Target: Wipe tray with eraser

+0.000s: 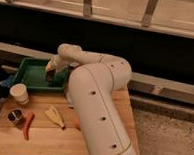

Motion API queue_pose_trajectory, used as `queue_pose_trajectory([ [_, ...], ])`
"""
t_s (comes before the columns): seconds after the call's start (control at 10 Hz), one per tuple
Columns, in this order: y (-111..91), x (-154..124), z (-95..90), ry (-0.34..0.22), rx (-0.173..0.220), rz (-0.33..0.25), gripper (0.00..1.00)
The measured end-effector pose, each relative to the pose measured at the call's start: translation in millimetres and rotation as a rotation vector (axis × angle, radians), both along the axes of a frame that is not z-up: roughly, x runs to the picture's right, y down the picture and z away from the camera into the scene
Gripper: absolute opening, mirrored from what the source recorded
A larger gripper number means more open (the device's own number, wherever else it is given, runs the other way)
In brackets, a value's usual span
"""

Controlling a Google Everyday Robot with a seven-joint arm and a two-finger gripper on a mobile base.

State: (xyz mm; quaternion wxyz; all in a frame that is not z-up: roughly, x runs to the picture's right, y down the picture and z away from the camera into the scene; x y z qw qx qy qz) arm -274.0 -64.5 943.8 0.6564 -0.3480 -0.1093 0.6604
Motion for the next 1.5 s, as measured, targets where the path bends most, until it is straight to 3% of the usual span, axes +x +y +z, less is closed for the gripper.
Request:
queue_pose_trajectory([
  [0.2, 16, -1, -7.2, -0.021, -0.029, -0.016, 0.0],
  [0.5, 25, 29, -4.9, 0.053, -0.09, -0.037, 0.0],
  [0.8, 4, 41, 5.6, 0.111, -0.064, -0.046, 0.0],
  [1.0, -14, 33, 11.3, 0.09, -0.034, -0.042, 0.0],
  [1.1, -15, 19, 8.8, 0.052, -0.025, -0.043, 0.0],
  [1.3, -6, 4, -0.9, 0.003, -0.027, -0.045, 0.0],
  [1.5, 16, -7, -18.8, -0.021, -0.052, -0.06, 0.0],
])
